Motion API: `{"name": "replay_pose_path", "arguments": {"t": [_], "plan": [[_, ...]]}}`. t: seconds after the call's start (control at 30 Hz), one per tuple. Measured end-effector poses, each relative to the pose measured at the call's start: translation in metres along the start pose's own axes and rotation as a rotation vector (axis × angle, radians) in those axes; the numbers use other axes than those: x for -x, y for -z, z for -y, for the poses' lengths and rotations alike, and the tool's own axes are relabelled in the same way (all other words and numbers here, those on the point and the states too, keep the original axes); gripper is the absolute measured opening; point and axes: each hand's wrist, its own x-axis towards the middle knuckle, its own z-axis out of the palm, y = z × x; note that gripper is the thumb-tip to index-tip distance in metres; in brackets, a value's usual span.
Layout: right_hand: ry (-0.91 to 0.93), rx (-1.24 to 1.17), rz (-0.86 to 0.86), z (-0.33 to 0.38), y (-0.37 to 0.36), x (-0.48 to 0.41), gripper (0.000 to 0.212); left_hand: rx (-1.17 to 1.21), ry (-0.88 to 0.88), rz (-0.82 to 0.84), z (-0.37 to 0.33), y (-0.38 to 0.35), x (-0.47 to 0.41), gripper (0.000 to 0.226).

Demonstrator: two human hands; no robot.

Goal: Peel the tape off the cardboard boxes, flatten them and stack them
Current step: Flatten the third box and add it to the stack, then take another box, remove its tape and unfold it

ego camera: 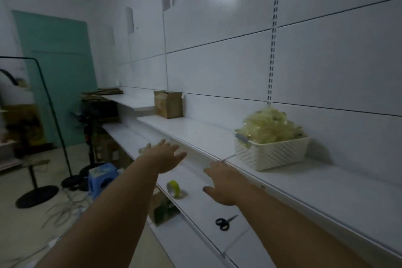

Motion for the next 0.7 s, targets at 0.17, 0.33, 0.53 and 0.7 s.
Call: {"name": "replay_pose_path", "arguments": {"t": [0.17, 0.33, 0.53, 0.7], "plan": [[0.020, 0.019, 0.007, 0.017, -0.014, -0.074, 0.061, 0.045, 0.055, -0.013, 0.051, -0.001, -0.032, 0.062], [0.040, 0.021, -0.025, 0.011, -0.015, -0.169, 0.062, -0.040, 0.115, -0.017, 0.097, -0.006, -0.087, 0.062], [0.070, -0.026, -0.049, 0.007, -0.010, -0.284, 0.059, -0.074, 0.173, -0.057, 0.141, 0.005, -0.161, 0.062], [0.094, 0.011, -0.027, 0.012, -0.012, -0.370, 0.059, -0.089, 0.154, -0.025, 0.188, -0.010, -0.218, 0.062]]}}
